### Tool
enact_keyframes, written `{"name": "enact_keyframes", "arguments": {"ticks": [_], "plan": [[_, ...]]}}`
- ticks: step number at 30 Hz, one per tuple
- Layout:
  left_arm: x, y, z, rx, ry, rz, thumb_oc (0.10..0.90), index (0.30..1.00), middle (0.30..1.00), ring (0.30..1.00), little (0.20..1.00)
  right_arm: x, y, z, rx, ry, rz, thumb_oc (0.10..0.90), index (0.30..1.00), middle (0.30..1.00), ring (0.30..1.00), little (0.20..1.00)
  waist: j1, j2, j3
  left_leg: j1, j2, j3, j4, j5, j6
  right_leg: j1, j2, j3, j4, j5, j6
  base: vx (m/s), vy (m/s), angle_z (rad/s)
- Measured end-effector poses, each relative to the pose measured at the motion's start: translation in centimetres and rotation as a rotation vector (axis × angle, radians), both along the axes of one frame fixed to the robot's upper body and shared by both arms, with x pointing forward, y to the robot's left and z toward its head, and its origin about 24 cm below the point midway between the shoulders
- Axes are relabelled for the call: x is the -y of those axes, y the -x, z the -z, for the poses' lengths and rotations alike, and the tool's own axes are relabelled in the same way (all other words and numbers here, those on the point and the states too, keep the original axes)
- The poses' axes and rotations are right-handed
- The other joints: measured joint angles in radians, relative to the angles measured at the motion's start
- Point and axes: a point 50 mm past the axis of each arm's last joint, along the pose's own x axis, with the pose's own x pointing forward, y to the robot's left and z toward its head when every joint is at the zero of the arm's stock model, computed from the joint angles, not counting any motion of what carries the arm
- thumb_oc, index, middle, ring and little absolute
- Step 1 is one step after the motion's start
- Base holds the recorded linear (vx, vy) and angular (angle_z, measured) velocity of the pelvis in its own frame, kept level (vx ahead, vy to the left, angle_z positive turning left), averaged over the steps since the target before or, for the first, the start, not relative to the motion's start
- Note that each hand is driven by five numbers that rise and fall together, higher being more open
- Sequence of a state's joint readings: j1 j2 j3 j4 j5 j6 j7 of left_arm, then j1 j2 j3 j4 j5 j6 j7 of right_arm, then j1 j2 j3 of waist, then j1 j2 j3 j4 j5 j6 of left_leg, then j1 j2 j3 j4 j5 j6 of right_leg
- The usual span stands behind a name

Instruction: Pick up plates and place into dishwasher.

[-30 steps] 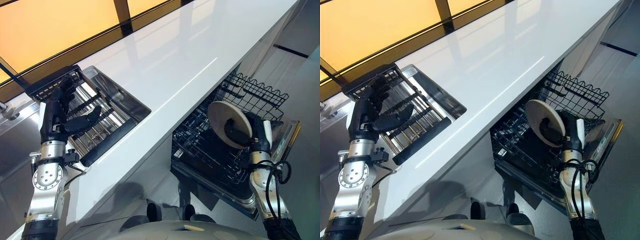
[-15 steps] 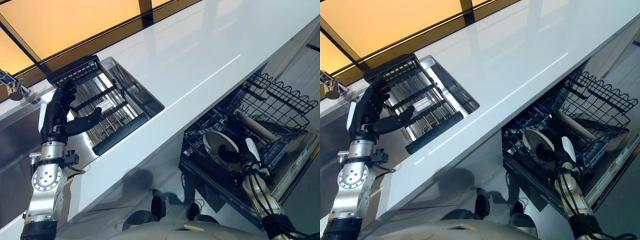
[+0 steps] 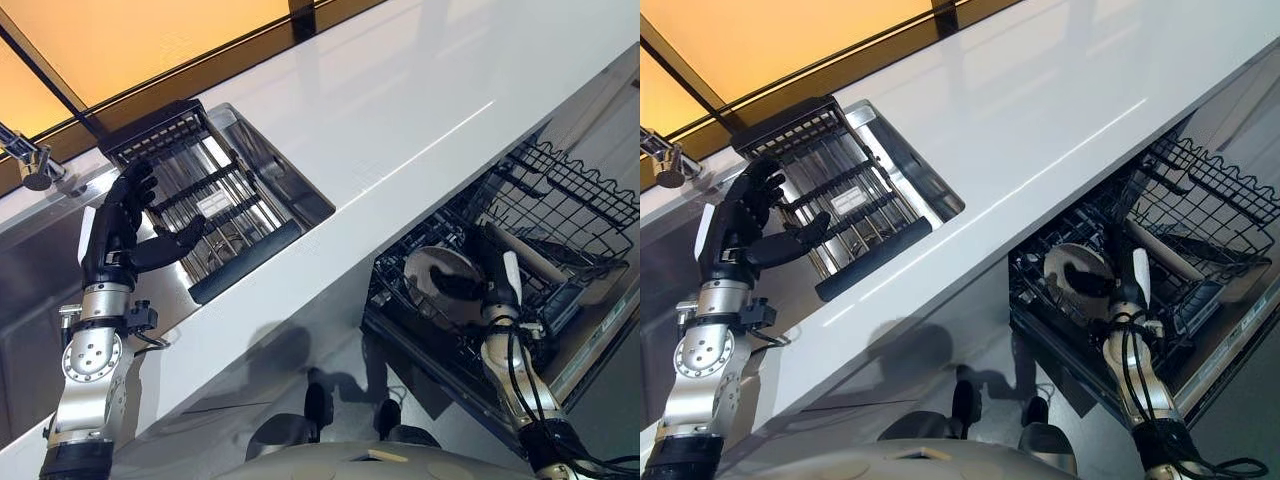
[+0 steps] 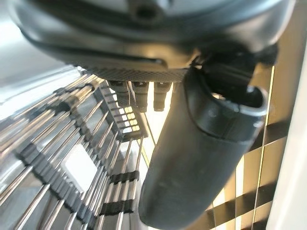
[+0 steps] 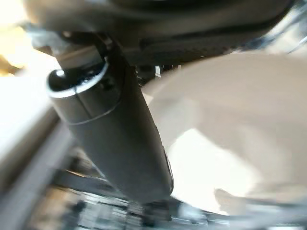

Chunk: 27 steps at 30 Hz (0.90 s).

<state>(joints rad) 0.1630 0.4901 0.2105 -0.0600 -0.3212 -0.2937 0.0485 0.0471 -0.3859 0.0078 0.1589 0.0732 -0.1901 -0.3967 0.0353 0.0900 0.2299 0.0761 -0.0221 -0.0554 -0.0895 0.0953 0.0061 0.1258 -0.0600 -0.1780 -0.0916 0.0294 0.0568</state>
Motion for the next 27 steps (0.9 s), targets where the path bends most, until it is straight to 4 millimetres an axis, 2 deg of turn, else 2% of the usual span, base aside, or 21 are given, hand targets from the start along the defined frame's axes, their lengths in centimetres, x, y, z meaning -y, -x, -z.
{"name": "enact_keyframes", "arguments": {"ticks": [4, 9, 13, 16, 22, 27], "plan": [[-0.1, 0.2, 0.2, -0.009, 0.000, -0.002, 0.800, 0.900, 0.900, 0.900, 0.900, 1.3, 0.4, -1.6, 0.154, -0.106, 0.086, 0.800, 0.900, 0.900, 0.900, 0.900, -0.010, 0.000, 0.000, 0.000, 0.001, 0.028, 0.000, 0.000, 0.000, -0.001, -0.001, 0.004, 0.000, 0.001, -0.002, 0.00, 0.003, -0.01], [-0.2, 0.8, 0.8, -0.043, -0.003, 0.001, 0.800, 0.900, 0.900, 0.900, 0.900, 3.7, 2.6, -1.0, 0.199, -0.202, 0.256, 0.800, 0.900, 0.900, 0.900, 0.900, -0.025, -0.001, 0.000, 0.000, 0.003, 0.042, 0.000, -0.002, 0.000, -0.009, 0.001, 0.015, 0.000, -0.001, 0.001, 0.01, -0.016, -0.08], [-0.3, 1.1, 1.2, -0.061, -0.003, -0.004, 0.800, 0.900, 0.900, 0.900, 0.900, 4.8, 3.6, -0.7, 0.231, -0.257, 0.355, 0.800, 0.900, 0.900, 0.900, 0.900, -0.048, -0.001, 0.001, 0.000, 0.003, 0.056, -0.001, -0.002, 0.001, -0.014, 0.000, 0.030, 0.000, -0.001, 0.001, 0.01, -0.017, -0.11], [-0.3, 1.0, 1.1, -0.056, -0.003, -0.002, 0.800, 0.900, 0.900, 0.900, 0.900, 5.6, 4.1, -0.1, 0.234, -0.292, 0.438, 0.800, 0.900, 0.900, 0.900, 0.900, -0.067, -0.001, 0.001, 0.001, 0.005, 0.060, -0.002, -0.002, 0.001, -0.015, 0.001, 0.032, 0.000, 0.000, 0.001, 0.01, -0.031, -0.05], [-0.3, 0.4, 0.7, -0.042, -0.011, 0.004, 0.800, 0.900, 0.900, 0.900, 0.900, 7.0, 4.7, 2.3, 0.159, -0.360, 0.569, 0.800, 0.900, 0.900, 0.900, 0.900, -0.062, 0.001, 0.001, 0.001, 0.005, 0.061, 0.000, -0.002, 0.001, -0.015, 0.001, 0.032, 0.000, 0.000, 0.001, 0.03, -0.054, -0.01], [-1.0, 0.0, 1.0, -0.076, -0.032, -0.005, 0.800, 0.900, 0.900, 0.900, 0.900, 7.9, 4.4, 3.6, 0.094, -0.433, 0.586, 0.800, 0.900, 0.900, 0.900, 0.900, -0.055, 0.011, 0.008, -0.001, 0.003, 0.054, 0.000, -0.002, 0.001, -0.015, 0.000, 0.028, 0.000, 0.000, 0.001, 0.02, -0.052, 0.03]]}}
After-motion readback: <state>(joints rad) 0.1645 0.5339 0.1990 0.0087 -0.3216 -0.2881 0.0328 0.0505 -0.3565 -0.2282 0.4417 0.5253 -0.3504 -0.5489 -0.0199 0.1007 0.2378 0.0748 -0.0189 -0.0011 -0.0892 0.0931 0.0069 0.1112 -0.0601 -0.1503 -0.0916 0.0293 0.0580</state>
